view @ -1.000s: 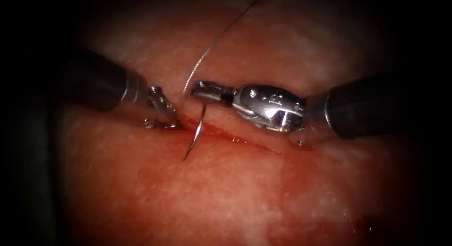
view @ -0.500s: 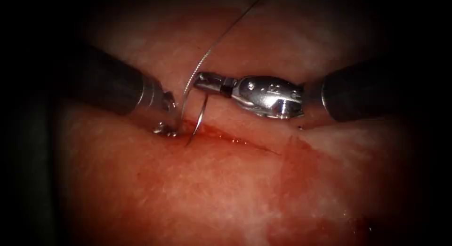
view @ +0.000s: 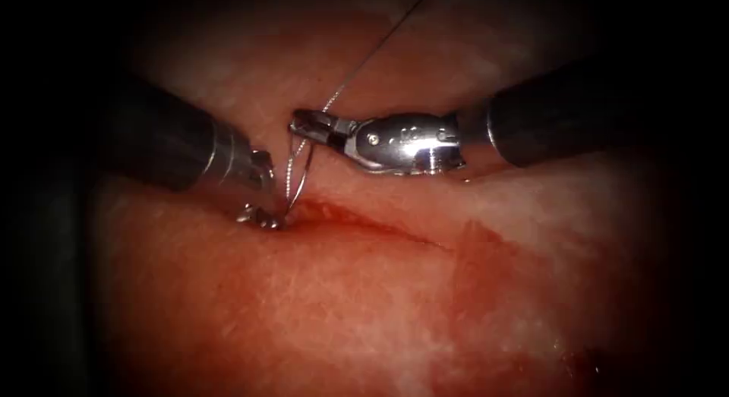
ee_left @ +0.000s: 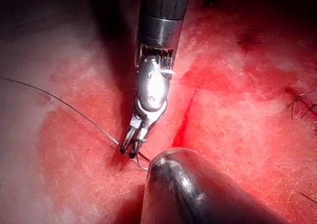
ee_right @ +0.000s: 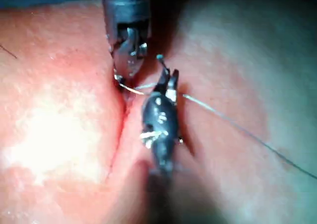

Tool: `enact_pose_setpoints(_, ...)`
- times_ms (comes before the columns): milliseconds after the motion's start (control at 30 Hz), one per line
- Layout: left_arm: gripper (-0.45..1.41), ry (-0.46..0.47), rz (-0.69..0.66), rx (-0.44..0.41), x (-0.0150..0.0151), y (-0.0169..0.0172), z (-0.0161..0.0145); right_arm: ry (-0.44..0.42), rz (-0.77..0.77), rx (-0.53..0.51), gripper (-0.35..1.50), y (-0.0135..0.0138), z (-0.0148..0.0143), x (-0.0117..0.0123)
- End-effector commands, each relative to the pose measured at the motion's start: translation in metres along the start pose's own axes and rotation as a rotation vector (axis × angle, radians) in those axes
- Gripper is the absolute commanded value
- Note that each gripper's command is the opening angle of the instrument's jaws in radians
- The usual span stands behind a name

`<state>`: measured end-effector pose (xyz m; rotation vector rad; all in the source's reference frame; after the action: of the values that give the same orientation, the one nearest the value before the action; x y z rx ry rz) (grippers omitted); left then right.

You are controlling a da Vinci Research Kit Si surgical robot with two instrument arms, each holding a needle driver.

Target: Wound Closure

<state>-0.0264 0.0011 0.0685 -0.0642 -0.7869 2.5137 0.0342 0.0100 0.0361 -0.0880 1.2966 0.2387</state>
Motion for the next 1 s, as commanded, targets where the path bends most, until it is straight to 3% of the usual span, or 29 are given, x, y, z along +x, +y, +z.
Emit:
enact_pose_setpoints(33,-0.08,0.0,0.002,-0.004,-0.0002,0.001,0.0009,-0.004,-0.021,0.007,-0.35,-0.0013,0.0008,-0.0005)
enact_pose_setpoints(400,-0.1,0.043,0.005,0.008,-0.0007,0.0026,-0.0024,-0.042,-0.145,0.022,-0.35,-0.0025,0.0007,-0.0014)
enact_pose_setpoints(733,-0.13,0.1,0.012,0.015,-0.003,0.0082,-0.005,-0.072,-0.189,0.005,-0.35,-0.002,0.0003,-0.0022)
enact_pose_setpoints(1000,-0.23,0.15,0.014,0.027,-0.0034,0.0089,-0.0036,-0.072,-0.193,0.001,-0.35,-0.002,0.0003,-0.0021)
